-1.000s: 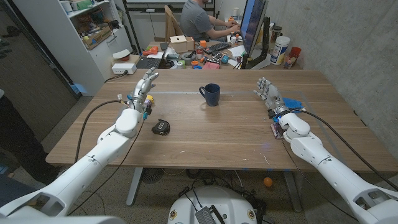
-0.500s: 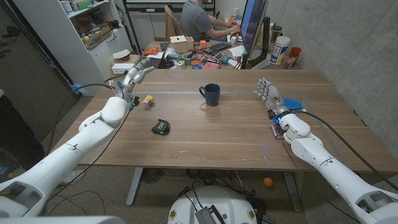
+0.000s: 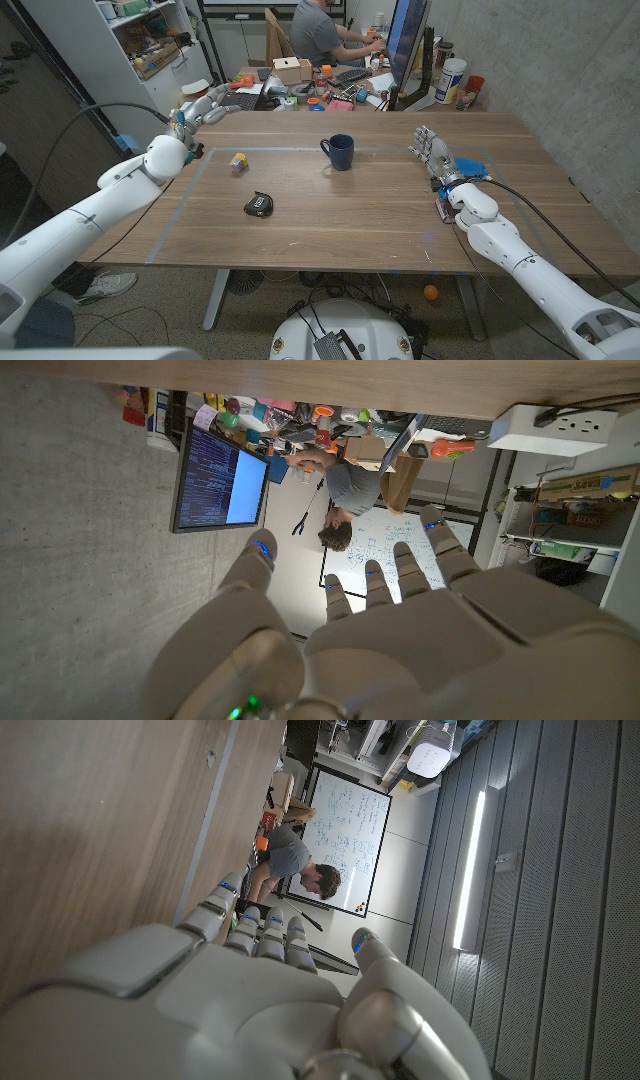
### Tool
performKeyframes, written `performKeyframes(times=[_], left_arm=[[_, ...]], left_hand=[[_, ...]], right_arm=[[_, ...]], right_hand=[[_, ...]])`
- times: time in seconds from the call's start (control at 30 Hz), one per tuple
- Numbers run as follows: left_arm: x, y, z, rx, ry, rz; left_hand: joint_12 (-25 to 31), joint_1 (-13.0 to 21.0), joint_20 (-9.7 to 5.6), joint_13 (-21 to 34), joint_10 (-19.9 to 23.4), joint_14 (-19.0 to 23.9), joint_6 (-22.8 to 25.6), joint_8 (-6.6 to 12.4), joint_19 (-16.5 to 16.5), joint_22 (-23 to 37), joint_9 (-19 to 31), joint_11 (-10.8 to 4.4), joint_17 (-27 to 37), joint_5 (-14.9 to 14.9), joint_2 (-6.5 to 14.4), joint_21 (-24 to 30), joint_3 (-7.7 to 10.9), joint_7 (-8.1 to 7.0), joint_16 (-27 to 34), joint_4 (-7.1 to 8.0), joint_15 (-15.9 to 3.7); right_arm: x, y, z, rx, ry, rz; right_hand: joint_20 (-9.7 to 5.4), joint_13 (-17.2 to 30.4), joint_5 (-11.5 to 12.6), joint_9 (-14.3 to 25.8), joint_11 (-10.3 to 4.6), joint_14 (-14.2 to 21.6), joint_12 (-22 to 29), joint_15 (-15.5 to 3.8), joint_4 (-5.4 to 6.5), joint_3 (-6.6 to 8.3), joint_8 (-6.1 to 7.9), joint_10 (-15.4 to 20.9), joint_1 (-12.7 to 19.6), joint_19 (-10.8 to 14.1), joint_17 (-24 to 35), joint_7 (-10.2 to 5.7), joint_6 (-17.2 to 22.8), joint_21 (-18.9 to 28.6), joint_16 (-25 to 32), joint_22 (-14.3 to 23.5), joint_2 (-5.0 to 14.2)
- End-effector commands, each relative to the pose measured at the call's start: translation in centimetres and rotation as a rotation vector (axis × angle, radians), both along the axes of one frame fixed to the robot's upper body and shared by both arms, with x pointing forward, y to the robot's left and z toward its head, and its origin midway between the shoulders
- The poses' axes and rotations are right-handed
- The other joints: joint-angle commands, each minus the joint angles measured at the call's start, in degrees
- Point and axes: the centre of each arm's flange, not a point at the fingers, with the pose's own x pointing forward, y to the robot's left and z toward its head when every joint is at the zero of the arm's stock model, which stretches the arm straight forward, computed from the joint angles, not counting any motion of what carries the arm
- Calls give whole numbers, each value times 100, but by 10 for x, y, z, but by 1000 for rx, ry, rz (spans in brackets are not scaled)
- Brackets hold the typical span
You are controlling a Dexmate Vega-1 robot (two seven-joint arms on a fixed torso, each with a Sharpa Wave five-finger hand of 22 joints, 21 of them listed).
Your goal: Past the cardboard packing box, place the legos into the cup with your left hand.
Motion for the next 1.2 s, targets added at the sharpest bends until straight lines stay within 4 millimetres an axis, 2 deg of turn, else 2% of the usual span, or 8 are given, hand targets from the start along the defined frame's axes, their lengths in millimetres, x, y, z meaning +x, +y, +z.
performKeyframes(times=[0.03,0.43,0.7,0.83,1.0,1.2], left_arm=[[-16,5,38,166,-57,226],[-3,-14,51,312,-28,313],[3,-24,48,361,20,324],[3,-27,49,397,55,339],[0,-30,51,426,85,359],[2,-33,48,453,130,367]], left_hand=[[-14,116,6,30,-48,-32,-86,-4,70,16,10,-6,6,-16,-38,-19,-20,-10,0,-17,8],[-33,335,10,47,-139,-63,-195,33,250,13,22,-33,10,2,-320,-30,-135,-10,-7,-10,-42],[-35,469,17,58,-181,-86,-293,37,297,12,29,-25,13,48,-493,-61,-216,-10,-8,-2,-19],[-23,539,22,71,-189,-95,-335,49,324,12,34,-8,18,84,-654,-86,-302,-7,-4,10,-19],[-35,608,23,80,-248,-141,-355,62,326,13,38,-11,21,112,-748,-115,-361,-11,-15,20,4],[-23,709,21,90,-250,-158,-391,65,329,14,38,61,23,153,-811,-144,-408,-13,-14,26,59]], right_arm=[[0,2,-2,7,0,-1],[2,-1,-5,21,1,-10],[5,-3,-5,23,-2,-7],[7,-3,-4,22,-5,-4],[8,-4,-3,21,-8,-2],[8,-5,-3,22,-10,-2]], right_hand=[[7,11,29,20,4,16,51,33,5,21,40,57,-1,56,13,3,49,46,37,20,-27],[17,11,30,20,15,21,53,43,18,8,44,63,-26,57,17,7,58,47,41,20,-35],[14,11,32,20,8,33,58,43,28,-2,46,79,-46,61,20,8,65,49,47,20,-43],[19,11,32,20,15,35,58,46,33,-8,46,80,-55,57,22,8,66,48,49,20,-47],[24,11,32,20,14,35,59,48,39,-14,47,84,-65,56,24,3,70,47,50,20,-52],[20,11,33,20,8,35,57,50,51,-28,48,80,-88,56,27,-2,72,48,51,20,-61]])
